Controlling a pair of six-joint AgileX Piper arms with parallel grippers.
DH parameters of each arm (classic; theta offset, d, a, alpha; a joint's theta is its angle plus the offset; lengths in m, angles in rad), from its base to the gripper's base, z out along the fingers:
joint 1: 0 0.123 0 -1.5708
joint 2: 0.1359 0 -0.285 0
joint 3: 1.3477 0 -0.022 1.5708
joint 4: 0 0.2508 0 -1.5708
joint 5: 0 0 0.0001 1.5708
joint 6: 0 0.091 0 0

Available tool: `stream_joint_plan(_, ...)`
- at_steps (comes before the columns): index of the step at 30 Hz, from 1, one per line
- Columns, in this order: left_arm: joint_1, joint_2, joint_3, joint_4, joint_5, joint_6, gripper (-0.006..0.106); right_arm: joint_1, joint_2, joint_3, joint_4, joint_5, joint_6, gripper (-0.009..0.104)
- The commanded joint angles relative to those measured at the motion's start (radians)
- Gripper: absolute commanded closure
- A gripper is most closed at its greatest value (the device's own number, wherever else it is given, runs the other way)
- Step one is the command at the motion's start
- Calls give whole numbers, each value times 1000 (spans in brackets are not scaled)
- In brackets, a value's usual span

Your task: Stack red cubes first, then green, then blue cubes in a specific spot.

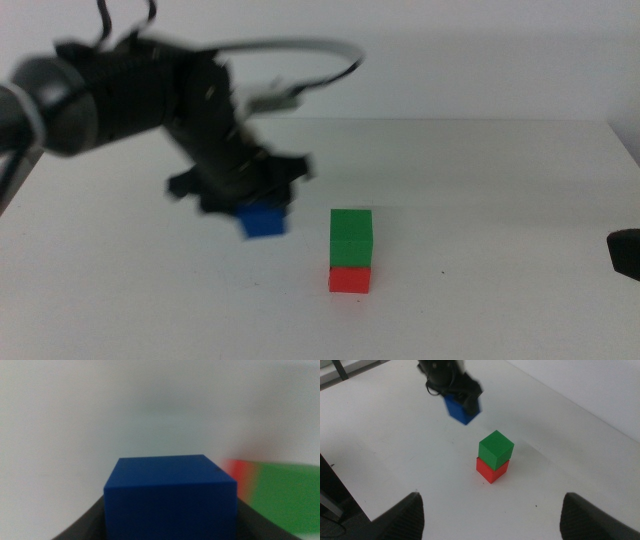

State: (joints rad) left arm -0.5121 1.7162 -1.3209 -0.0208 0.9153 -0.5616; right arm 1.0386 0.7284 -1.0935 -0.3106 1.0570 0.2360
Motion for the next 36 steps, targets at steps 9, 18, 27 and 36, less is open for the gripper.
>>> stream_joint_plan(9,-246,74,-392,100,302,-83,102,-1,-5,3,-5,-6,-8,4)
stream_joint_plan(18,-246,160,-430,95,242,-121,102,-1,-5,3,-5,-6,-8,4)
stream_joint_plan(27,-217,197,-430,86,215,-124,102,-1,-5,3,-5,-6,-8,4)
stream_joint_plan(36,-214,232,-430,59,206,-97,102,-1,-5,3,-5,-6,-8,4)
